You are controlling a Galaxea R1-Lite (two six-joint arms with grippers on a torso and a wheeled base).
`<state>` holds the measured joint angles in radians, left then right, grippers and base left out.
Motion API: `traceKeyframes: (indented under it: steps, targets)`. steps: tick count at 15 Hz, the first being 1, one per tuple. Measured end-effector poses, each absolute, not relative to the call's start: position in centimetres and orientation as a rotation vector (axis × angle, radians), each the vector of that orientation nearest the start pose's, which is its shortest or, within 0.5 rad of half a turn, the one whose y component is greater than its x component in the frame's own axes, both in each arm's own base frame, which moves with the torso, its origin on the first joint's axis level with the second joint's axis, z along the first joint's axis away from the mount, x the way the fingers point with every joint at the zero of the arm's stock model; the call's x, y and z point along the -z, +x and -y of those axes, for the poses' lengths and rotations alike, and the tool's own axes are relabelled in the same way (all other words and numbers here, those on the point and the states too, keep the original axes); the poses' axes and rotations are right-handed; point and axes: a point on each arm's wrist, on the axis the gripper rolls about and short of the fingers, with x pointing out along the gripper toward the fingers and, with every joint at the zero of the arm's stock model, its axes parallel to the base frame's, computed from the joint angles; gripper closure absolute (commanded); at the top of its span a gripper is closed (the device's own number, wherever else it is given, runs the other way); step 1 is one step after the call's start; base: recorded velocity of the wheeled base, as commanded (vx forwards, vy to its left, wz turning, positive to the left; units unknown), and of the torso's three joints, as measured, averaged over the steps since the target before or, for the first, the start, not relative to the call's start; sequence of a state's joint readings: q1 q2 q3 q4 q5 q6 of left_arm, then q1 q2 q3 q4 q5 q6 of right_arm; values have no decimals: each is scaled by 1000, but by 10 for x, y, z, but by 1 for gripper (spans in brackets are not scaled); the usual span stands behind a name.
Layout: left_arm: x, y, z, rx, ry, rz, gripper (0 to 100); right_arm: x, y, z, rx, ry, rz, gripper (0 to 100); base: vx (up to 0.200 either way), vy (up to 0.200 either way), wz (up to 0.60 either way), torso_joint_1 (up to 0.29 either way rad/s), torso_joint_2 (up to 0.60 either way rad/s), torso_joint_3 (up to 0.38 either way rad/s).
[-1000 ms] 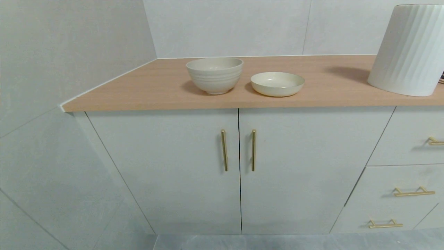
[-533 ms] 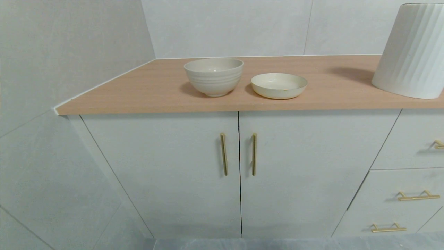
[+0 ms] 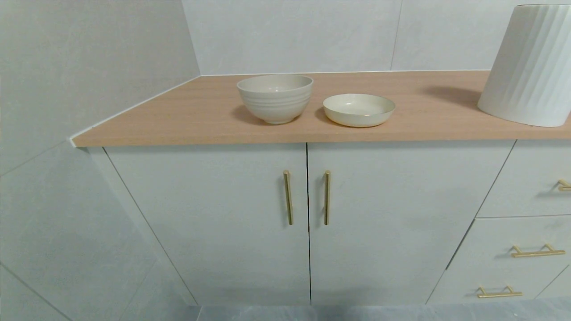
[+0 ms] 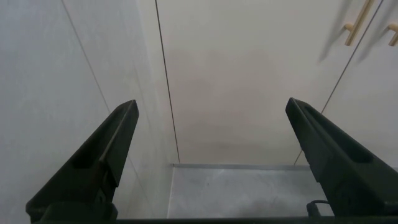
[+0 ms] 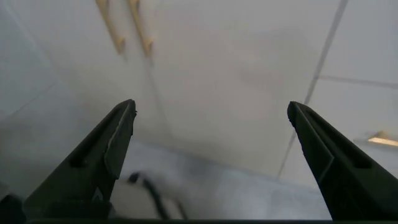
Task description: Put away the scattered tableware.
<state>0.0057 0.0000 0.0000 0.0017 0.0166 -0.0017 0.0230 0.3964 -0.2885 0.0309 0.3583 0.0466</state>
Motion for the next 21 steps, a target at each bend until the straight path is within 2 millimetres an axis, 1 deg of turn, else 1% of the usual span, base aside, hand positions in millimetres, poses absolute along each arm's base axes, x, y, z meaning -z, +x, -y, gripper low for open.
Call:
traceKeyframes:
  steps: [3, 6, 8, 10, 12, 15, 17, 19, 21]
  targets:
    - [-75, -23, 0, -22, -2, -2, 0, -177, 38, -13, -489, 86, -273, 0, 0, 0, 0, 0, 0, 0]
    - [-75, -23, 0, -22, -1, -2, 0, -194, 81, -31, -645, 71, -351, 0, 0, 0, 0, 0, 0, 0]
    - [-75, -23, 0, -22, -1, -1, 0, -199, 115, -52, -728, 56, -367, 0, 0, 0, 0, 0, 0, 0]
    - [-75, -23, 0, -22, -1, -1, 0, -199, 145, -74, -789, 54, -364, 0, 0, 0, 0, 0, 0, 0]
    - [-75, -23, 0, -22, -1, -2, 0, -195, 173, -98, -839, 56, -383, 0, 0, 0, 0, 0, 0, 0]
    - [-75, -23, 0, -22, -1, -2, 0, -199, 210, -134, -901, 54, -384, 0, 0, 0, 0, 0, 0, 0]
    - [-75, -23, 0, -22, -1, -2, 0, -200, 227, -154, -931, 50, -385, 0, 0, 0, 0, 0, 0, 0]
    - [-75, -23, 0, -22, -1, -2, 0, -198, 240, -167, -945, 47, -391, 0, 0, 0, 0, 0, 0, 0]
    - [-75, -23, 0, -22, -1, -2, 0, -186, 247, -175, -949, 41, -432, 0, 0, 0, 0, 0, 0, 0]
